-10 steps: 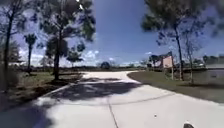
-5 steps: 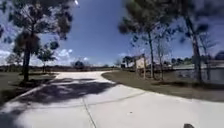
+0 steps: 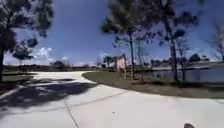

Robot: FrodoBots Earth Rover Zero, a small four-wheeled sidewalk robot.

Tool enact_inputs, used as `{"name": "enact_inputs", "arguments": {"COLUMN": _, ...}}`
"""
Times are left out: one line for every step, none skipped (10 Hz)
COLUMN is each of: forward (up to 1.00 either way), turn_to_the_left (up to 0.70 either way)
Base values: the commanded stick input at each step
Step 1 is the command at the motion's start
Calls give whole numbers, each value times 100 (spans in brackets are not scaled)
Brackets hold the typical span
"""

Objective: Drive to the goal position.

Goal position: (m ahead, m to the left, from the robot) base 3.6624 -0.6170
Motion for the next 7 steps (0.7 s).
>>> {"name": "enact_inputs", "arguments": {"forward": 0, "turn_to_the_left": -70}}
{"name": "enact_inputs", "arguments": {"forward": 0, "turn_to_the_left": -70}}
{"name": "enact_inputs", "arguments": {"forward": 0, "turn_to_the_left": -70}}
{"name": "enact_inputs", "arguments": {"forward": 0, "turn_to_the_left": -70}}
{"name": "enact_inputs", "arguments": {"forward": 0, "turn_to_the_left": -70}}
{"name": "enact_inputs", "arguments": {"forward": 0, "turn_to_the_left": -70}}
{"name": "enact_inputs", "arguments": {"forward": 0, "turn_to_the_left": -70}}
